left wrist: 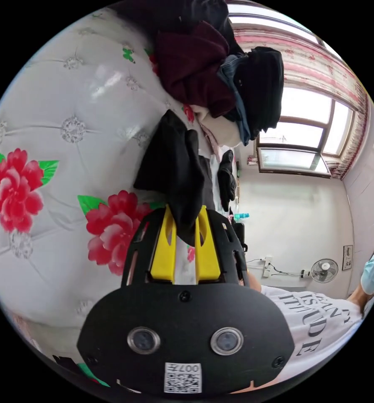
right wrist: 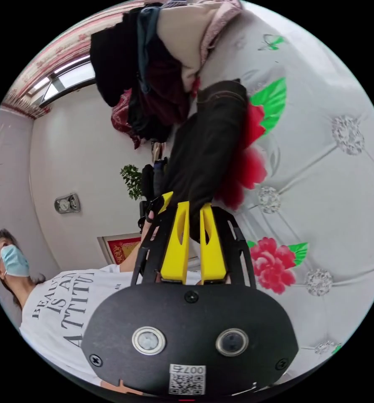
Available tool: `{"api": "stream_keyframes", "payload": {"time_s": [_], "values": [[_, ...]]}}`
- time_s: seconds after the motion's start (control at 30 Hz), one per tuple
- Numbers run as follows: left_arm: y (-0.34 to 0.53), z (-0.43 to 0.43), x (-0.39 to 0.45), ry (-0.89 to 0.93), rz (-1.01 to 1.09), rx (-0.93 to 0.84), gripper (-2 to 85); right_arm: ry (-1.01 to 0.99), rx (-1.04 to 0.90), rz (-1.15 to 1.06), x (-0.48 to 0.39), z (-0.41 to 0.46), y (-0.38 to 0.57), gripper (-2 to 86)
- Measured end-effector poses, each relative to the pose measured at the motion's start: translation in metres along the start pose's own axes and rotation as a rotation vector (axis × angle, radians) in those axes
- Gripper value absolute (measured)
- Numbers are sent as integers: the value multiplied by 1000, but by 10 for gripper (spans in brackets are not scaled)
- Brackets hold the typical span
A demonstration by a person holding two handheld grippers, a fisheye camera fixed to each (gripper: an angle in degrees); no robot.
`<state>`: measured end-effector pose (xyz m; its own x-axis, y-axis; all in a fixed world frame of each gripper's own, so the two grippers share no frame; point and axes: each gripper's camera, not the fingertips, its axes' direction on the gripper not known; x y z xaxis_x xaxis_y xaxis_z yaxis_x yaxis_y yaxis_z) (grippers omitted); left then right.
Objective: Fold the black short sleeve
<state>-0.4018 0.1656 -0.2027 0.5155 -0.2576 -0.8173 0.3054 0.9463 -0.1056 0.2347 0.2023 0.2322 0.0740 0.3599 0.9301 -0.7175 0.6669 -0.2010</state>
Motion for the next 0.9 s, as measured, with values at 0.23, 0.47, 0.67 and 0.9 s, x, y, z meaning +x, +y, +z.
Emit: {"api": "stream_keyframes", "payload": {"time_s": [0.23,0.47,0.67,0.9], "values": [[40,-80,53,27,-11,51,65,-96,-65,-109,-83,8,29,6],[1,-197,49,135,92,197,65,-137,-62,-236,-197,106,-2,2],[-65,-372,64,148,340,376,64,-128,-62,-537,-364,255,-45,4],[-103,-535,-19,-9,368,537,75,-59,-78,-733,-484,469,-64,16]]}}
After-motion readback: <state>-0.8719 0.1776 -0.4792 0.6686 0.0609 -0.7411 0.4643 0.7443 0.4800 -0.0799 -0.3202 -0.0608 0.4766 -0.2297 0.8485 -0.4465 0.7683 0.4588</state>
